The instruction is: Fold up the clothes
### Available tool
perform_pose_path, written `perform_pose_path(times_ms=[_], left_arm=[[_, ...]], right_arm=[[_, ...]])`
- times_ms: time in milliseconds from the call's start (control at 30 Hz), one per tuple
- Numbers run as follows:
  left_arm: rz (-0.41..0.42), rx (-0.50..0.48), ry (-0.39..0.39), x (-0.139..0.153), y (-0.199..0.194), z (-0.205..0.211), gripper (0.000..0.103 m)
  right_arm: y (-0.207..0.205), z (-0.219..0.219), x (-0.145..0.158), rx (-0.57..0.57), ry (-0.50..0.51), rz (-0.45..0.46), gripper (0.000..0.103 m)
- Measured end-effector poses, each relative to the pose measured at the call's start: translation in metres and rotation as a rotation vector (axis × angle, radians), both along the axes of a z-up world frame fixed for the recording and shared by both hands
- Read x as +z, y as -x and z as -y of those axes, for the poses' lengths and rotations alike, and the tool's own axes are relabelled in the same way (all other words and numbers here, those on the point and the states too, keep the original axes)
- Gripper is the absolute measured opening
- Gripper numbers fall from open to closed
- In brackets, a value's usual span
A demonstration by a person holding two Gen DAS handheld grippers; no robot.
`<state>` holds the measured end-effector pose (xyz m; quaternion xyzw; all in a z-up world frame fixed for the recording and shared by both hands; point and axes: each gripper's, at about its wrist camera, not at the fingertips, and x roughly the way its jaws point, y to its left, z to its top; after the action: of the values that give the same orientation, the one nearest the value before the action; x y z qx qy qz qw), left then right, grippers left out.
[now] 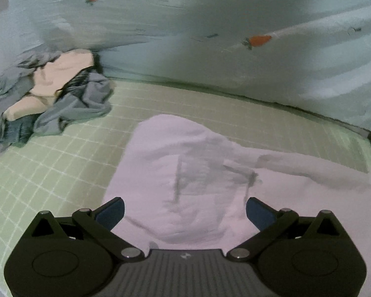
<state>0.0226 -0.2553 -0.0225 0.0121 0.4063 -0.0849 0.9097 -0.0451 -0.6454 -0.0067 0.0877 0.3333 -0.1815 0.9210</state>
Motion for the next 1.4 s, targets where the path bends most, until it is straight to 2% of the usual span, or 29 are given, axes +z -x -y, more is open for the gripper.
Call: perform_pose_path(times_ms=[133,200,267,333,400,433,567,633,700,800,900,1000,1100,1233,1300,1333,1400], left_arm=[[-0.013,0.007,0.017,0.004,0.002,-0.03,0.103],[-0.019,0.003,0.008,0.004,0.002,-0.043,0.103],[-0.021,-0.004,-0.002,0.003,0.003,-0.055,0.103],[-0.023,-0.004,-0.005,0.002,0.003,-0.064,0.103],[-0.026,-0.004,-0.008,0.002,0.002,-0.074,0.103],[-0.026,-0.001,-0.008,0.002,0.001,-0.078,0.103],[-0.035,0.018,0.007,0.002,-0.005,-0.09,0.103],[-0.041,0.014,0.01,0.001,-0.005,-0.091,0.103],[-0.05,0.005,0.01,-0.001,-0.005,-0.092,0.103],[-0.07,-0.015,0.009,-0.006,-0.004,-0.087,0.103],[-0.077,-0.043,0.014,-0.009,-0.002,-0.081,0.103],[-0.072,-0.077,0.008,-0.009,0.003,-0.074,0.103],[-0.081,-0.098,0.004,-0.012,0.008,-0.069,0.103],[-0.093,-0.112,0.003,-0.015,0.014,-0.062,0.103],[-0.091,-0.119,0.0,-0.015,0.016,-0.058,0.103],[-0.088,-0.122,-0.002,-0.014,0.017,-0.057,0.103],[-0.084,-0.129,-0.007,-0.014,0.02,-0.054,0.103]], right_arm=[[-0.022,-0.078,0.004,0.142,-0.017,0.011,0.02],[-0.033,-0.111,-0.011,0.186,-0.018,-0.029,0.02],[-0.045,-0.134,-0.034,0.185,-0.062,-0.097,0.022],[-0.054,-0.148,-0.061,0.176,-0.113,-0.206,0.027],[-0.052,-0.16,-0.072,0.177,-0.09,-0.245,0.031],[-0.049,-0.162,-0.071,0.177,-0.076,-0.236,0.041],[-0.031,-0.149,-0.044,0.123,-0.144,-0.116,0.051],[-0.018,-0.137,-0.03,0.046,-0.153,-0.047,0.065],[-0.008,-0.126,-0.02,-0.044,-0.148,0.001,0.073],[0.001,-0.105,-0.026,-0.141,-0.165,-0.025,0.073],[0.002,-0.09,-0.046,-0.206,-0.188,-0.09,0.064],[0.011,-0.098,-0.068,-0.201,-0.185,-0.168,0.062],[0.024,-0.123,-0.073,-0.127,-0.095,-0.192,0.063],[0.034,-0.13,-0.058,-0.089,-0.089,-0.152,0.064],[0.043,-0.125,-0.046,-0.114,-0.079,-0.09,0.066],[0.046,-0.119,-0.044,-0.139,-0.073,-0.071,0.072],[0.051,-0.106,-0.042,-0.196,-0.076,-0.052,0.075]])
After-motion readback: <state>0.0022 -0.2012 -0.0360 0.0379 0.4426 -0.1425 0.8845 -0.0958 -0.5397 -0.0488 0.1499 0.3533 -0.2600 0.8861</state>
